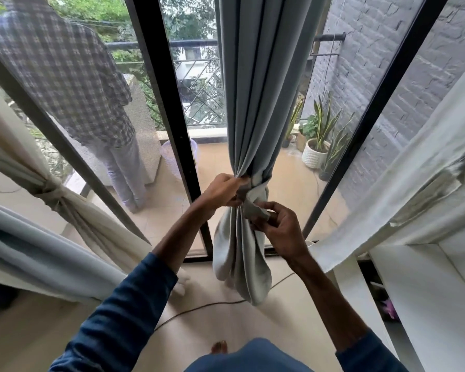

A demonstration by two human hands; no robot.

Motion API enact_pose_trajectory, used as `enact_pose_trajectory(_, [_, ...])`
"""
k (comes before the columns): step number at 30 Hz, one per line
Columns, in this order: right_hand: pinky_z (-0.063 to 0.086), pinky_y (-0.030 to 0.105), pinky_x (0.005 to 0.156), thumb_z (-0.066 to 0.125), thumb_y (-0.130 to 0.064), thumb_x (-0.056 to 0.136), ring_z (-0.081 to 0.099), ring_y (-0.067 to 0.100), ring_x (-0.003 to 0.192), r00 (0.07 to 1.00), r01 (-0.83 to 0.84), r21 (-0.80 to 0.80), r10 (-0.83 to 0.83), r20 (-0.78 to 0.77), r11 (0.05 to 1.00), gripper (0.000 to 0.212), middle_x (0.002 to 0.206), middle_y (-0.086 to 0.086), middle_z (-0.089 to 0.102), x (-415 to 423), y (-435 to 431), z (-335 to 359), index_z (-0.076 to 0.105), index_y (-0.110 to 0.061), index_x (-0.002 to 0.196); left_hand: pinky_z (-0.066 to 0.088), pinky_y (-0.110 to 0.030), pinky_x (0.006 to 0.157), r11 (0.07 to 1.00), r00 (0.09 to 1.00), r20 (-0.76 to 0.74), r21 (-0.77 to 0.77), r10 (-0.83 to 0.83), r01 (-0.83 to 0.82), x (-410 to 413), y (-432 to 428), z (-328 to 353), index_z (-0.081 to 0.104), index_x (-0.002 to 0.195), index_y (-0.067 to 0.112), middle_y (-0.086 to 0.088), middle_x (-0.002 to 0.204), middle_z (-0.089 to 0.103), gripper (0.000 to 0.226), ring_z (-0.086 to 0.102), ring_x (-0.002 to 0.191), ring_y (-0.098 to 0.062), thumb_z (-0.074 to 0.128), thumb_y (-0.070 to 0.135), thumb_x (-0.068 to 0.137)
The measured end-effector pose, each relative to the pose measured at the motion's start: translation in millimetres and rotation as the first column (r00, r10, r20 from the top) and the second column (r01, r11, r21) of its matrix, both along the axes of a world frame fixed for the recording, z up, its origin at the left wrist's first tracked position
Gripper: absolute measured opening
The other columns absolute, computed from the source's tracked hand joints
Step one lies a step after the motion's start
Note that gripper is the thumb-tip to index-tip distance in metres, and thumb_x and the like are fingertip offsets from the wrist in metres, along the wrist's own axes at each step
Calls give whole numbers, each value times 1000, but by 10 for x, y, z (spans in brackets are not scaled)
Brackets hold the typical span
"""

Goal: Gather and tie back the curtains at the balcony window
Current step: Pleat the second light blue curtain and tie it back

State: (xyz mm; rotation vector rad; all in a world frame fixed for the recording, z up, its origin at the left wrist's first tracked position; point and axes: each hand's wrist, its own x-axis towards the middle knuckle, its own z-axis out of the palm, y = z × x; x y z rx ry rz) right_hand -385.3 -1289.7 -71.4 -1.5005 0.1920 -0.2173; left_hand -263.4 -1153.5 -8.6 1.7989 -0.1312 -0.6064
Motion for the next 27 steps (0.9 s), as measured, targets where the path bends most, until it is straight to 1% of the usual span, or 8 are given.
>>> enact_pose_trajectory(4, [61, 39, 89, 78, 1, 83, 75, 11, 91, 998, 15, -278, 1, 57, 961, 29, 96, -5, 79, -68, 57, 97, 78, -23, 99, 63, -43, 80, 986, 986, -69, -57, 152, -156, -9, -9, 41, 65, 107, -3, -15, 101, 65, 24, 67, 86, -31, 56, 14, 93])
enact_pose_trajectory(6, [62, 32, 85, 77, -2, 81, 73, 4, 92, 997, 40, -443, -5, 80, 895, 28, 99, -11, 75, -102, 106, 159, 80, -20, 101, 62, -46, 80, 972, 971, -76, -46, 226, -230, -13, -31, 70, 63, 91, 1, -12, 91, 63, 11, 67, 83, -33, 54, 7, 89])
enact_pose_trajectory(8, [61, 29, 82, 72, -5, 76, 71, 4, 92, 990, 65, -541, 14, 141, 839, 31, 102, -8, 73, -114, 134, 255, 81, -17, 103, 63, -46, 77, 961, 959, -63, -22, 275, -277, -7, -52, 72, 60, 77, 3, -13, 82, 61, 12, 66, 78, -32, 51, 2, 85])
enact_pose_trajectory(12, [61, 31, 82, 82, -4, 75, 73, 0, 86, 973, 141, -537, -15, 232, 832, 29, 96, -12, 78, 7, 88, 555, 81, -18, 101, 62, -31, 60, 974, 974, -12, -15, 227, -227, -37, -96, 30, 60, 75, 4, -12, 74, 55, 18, 59, 66, -24, 49, 3, 89])
enact_pose_trajectory(15, [61, 26, 71, 91, -19, 72, 74, 2, 75, 957, 240, -480, -122, 263, 844, 22, 83, -13, 78, 157, -20, 795, 81, -21, 92, 56, -26, 60, 978, 976, -96, -58, 196, -202, -93, -102, 3, 63, 79, 7, -11, 71, 52, 12, 54, 58, -19, 55, 3, 87])
enact_pose_trajectory(18, [56, 17, 68, 91, -21, 74, 72, -2, 73, 933, 294, -558, -107, 343, 776, 18, 81, -13, 78, 243, -57, 913, 82, -20, 90, 41, -21, 55, 973, 961, -212, -111, 178, -204, -145, -66, -23, 60, 69, 12, -3, 62, 52, 19, 48, 52, -12, 59, 4, 87])
enact_pose_trajectory(24, [51, 12, 91, 79, -2, 76, 70, 11, 94, 878, 273, -775, 182, 443, 569, 31, 104, 1, 78, 237, 118, 868, 79, -10, 106, 49, -26, 69, 934, 956, -195, -240, 220, -264, -218, -27, -95, 68, 84, 12, -6, 79, 60, 8, 55, 68, -14, 66, 6, 89])
enact_pose_trajectory(27, [53, 24, 99, 76, -3, 78, 71, 17, 104, 899, 201, -825, 236, 370, 528, 37, 113, 6, 76, 230, 216, 787, 76, -6, 114, 54, -21, 60, 928, 956, -154, -245, 249, -281, -279, 0, -85, 67, 79, 11, -2, 70, 67, 22, 64, 61, -10, 56, -1, 93])
